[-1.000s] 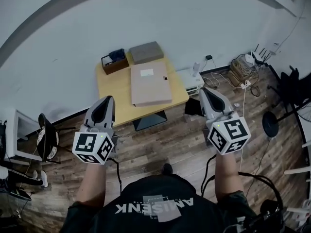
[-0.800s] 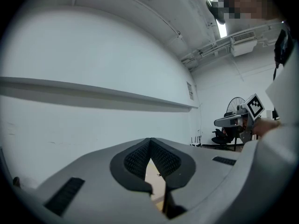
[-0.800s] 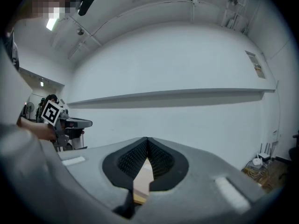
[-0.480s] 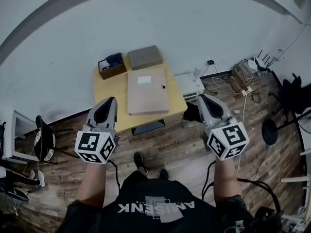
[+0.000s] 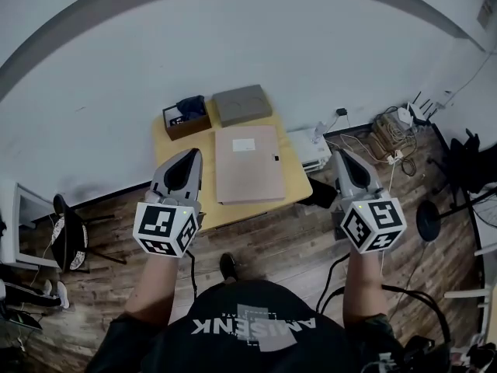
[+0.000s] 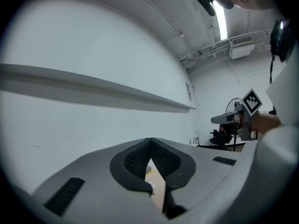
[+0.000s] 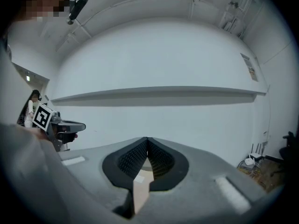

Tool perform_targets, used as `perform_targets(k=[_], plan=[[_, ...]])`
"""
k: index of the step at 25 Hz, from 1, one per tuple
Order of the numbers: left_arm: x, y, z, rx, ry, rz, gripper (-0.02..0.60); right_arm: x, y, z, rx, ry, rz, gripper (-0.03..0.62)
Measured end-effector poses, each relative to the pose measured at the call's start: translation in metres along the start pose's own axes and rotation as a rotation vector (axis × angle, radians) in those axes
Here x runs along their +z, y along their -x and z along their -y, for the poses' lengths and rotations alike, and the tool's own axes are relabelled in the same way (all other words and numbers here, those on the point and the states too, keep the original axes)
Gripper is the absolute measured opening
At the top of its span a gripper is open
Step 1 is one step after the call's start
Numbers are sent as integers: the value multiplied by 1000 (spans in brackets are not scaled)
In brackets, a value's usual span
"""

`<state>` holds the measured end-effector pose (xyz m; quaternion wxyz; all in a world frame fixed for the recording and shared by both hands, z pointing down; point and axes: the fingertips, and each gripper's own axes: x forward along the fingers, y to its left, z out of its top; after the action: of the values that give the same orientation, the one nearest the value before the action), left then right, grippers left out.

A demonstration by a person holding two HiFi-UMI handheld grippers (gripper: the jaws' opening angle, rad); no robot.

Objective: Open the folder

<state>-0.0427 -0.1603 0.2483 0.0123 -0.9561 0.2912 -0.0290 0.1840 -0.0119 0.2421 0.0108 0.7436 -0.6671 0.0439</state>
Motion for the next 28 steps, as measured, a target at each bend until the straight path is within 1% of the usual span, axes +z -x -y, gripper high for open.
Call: perform_targets(k=[3, 5, 8, 10, 12, 13, 14, 17, 19, 21, 22, 23, 25, 28], plan=[[-4, -12, -20, -9, 2, -10, -3, 2, -19, -5, -3, -19, 19, -2], [-8, -19, -32, -18, 10, -18, -3, 3, -32, -10, -4, -13, 16, -2], [-12, -30, -50, -20, 26, -28, -3, 2, -50, -11, -54, 7, -1, -2], [-14, -37, -63, -15, 6, -26, -3, 1, -61, -11, -79, 20, -15, -2], [-15, -44, -73, -6, -23, -16, -3, -2, -72, -15, -80, 30, -27, -2], [-17, -47, -77, -10, -29, -11, -3, -4, -76, -17, -80, 28, -32, -2], [-19, -49, -79, -23, -26, -10, -3, -6, -79, -18, -83, 23, -36, 18], [-23, -57, -82, -65, 0, -13, -3, -10, -87, -16, -96, 11, -43, 18], [-28, -63, -81, -77, 13, -16, -3, -11, -93, -14, -90, 17, -52, 18], [-29, -67, -77, -98, 30, -3, -3, -12, -99, -7, -83, 17, -61, 27], [-27, -69, -75, -106, 39, 8, 32, -13, -102, -4, -75, 11, -61, 32], [-26, -70, -73, -109, 46, 12, 87, -14, -105, 0, -64, 1, -60, 35], [-28, -75, -70, -98, 46, -15, 87, -16, -112, 5, -29, -9, -61, 43], [-37, -83, -61, -74, 16, -64, 119, -16, -119, 17, 29, -5, -65, 72]])
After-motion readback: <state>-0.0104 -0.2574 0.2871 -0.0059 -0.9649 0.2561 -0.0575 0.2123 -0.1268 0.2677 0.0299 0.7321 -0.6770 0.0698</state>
